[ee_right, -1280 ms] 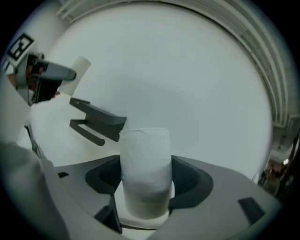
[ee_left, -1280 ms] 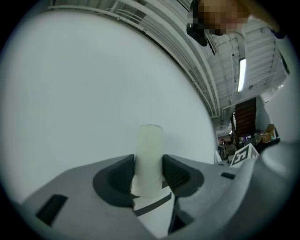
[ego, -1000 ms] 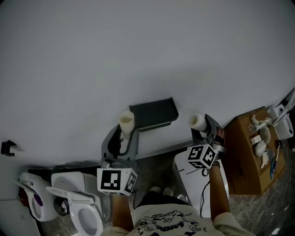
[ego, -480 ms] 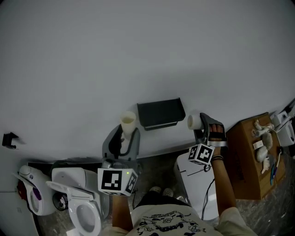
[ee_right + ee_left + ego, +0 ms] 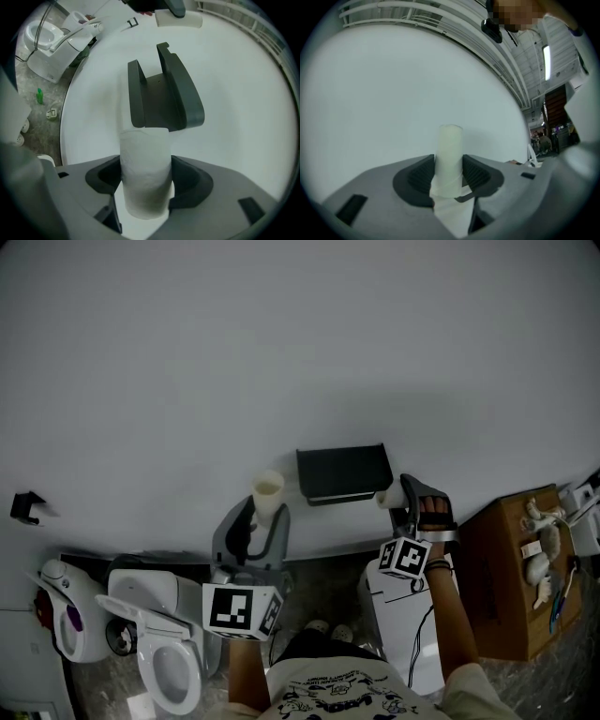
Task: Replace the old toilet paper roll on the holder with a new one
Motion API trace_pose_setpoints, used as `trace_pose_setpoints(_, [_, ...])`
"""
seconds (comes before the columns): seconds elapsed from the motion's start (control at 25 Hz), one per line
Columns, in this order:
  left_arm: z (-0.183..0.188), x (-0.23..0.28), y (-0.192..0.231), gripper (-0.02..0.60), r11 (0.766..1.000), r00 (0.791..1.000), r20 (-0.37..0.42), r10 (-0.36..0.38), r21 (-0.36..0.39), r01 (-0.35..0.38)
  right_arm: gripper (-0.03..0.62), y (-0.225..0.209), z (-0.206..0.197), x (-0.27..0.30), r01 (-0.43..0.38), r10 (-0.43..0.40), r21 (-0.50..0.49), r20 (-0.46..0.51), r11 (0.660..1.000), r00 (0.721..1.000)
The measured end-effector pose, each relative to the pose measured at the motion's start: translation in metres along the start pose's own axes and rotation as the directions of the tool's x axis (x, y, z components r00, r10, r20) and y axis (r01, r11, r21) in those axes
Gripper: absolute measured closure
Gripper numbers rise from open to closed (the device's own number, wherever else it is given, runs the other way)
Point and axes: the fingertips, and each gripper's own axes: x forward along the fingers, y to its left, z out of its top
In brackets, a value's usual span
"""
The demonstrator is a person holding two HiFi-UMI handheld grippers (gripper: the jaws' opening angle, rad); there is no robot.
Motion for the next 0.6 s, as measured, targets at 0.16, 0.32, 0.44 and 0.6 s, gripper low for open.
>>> trace_pose_setpoints(0.16, [0.000, -0.009, 0.011, 0.393, 1.000, 1.000, -0.001, 0.028, 0.002, -0.028, 0.278, 0.005, 0.017, 0.000, -0.008, 0.008, 0.021, 0.032, 1.000, 0.999])
trace_pose_setpoints(0.32, [-0.004, -0.009, 0.013, 0.393, 0.999, 0.999, -0.013, 0.051, 0.003, -0.051, 0.278, 0.009, 0.022, 0.003, -0.022, 0.021, 0.028, 0.047, 0.999, 0.999])
trace_pose_setpoints(0.44, [-0.007, -0.011, 0.016, 0.393, 0.998, 0.998, -0.022, 0.065, 0.001, -0.065, 0.278, 0.010, 0.030, 0.002, -0.010, 0.009, 0.028, 0.059, 1.000, 0.998])
trace_pose_setpoints(0.6, [-0.007, -0.007, 0.011, 0.393, 0.997, 0.996, -0.031, 0.078, 0.008, -0.078, 0.278, 0.009, 0.032, 0.005, -0.003, -0.001, 0.054, 0.076, 0.999, 0.997])
